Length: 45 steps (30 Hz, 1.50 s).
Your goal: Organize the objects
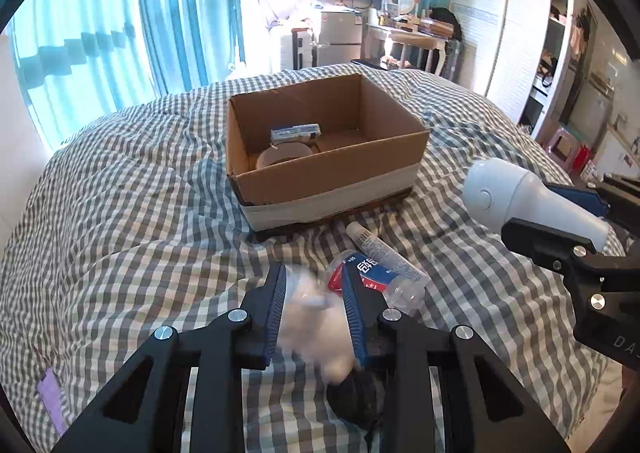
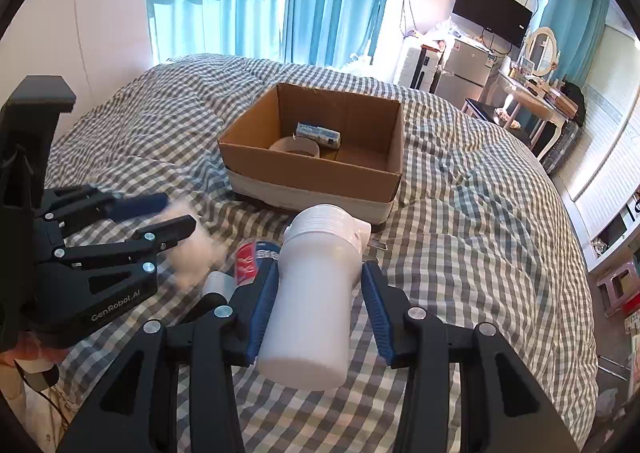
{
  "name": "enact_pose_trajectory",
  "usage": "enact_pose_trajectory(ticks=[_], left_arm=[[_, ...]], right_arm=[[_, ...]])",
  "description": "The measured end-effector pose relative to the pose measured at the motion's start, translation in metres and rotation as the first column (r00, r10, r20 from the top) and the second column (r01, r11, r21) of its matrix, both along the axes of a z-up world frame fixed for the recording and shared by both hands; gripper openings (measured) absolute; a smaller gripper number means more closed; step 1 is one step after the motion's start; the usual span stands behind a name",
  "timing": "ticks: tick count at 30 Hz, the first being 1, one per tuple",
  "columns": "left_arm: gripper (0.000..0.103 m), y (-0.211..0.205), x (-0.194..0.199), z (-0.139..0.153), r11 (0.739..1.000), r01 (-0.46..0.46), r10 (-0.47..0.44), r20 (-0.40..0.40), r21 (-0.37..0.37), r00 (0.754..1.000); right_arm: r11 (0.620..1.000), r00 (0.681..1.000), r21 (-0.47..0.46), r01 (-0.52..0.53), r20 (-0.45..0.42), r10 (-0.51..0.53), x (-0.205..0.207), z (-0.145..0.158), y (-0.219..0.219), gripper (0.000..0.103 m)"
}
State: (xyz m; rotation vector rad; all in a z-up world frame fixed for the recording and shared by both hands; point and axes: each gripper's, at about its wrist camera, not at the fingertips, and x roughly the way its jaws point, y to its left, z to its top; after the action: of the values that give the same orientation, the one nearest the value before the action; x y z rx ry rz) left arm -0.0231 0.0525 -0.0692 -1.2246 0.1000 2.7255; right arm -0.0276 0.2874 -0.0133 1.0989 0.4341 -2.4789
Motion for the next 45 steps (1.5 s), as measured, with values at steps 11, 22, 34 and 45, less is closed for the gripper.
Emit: enact_pose_trajectory(ticks=[11, 22, 34, 45], left_arm=[[0.061, -0.012, -0.013, -0.032, 0.997, -0.042, 0.045, 0.047, -0.058, 0.998], [0.067, -0.019, -0.074, -0.098, 0.995, -0.06, 0.075, 0.219, -0.074, 0.973], [0.059, -0.017, -0.11, -0.132, 0.999, -0.043, 0.041, 0.31, -0.001, 0.95], [0.044, -0.017, -0.066, -0.09, 0.999, -0.039, 0.033, 0.222, 0.02, 0.974]], right_arm=[[1.0, 0.999, -0.012, 0.011, 0.044, -0.01, -0.007, -0.017, 0.004, 0.043], [1.0, 0.992, 0.0, 0.026, 0.124, -0.026, -0.038, -0.052, 0.009, 0.043], [1.0, 0.987, -0.015, 0.02, 0.162, -0.017, -0.053, -0.066, 0.008, 0.043], [1.0, 0.994, -0.009, 0.02, 0.111, -0.019, -0.04, -0.041, 0.005, 0.043]])
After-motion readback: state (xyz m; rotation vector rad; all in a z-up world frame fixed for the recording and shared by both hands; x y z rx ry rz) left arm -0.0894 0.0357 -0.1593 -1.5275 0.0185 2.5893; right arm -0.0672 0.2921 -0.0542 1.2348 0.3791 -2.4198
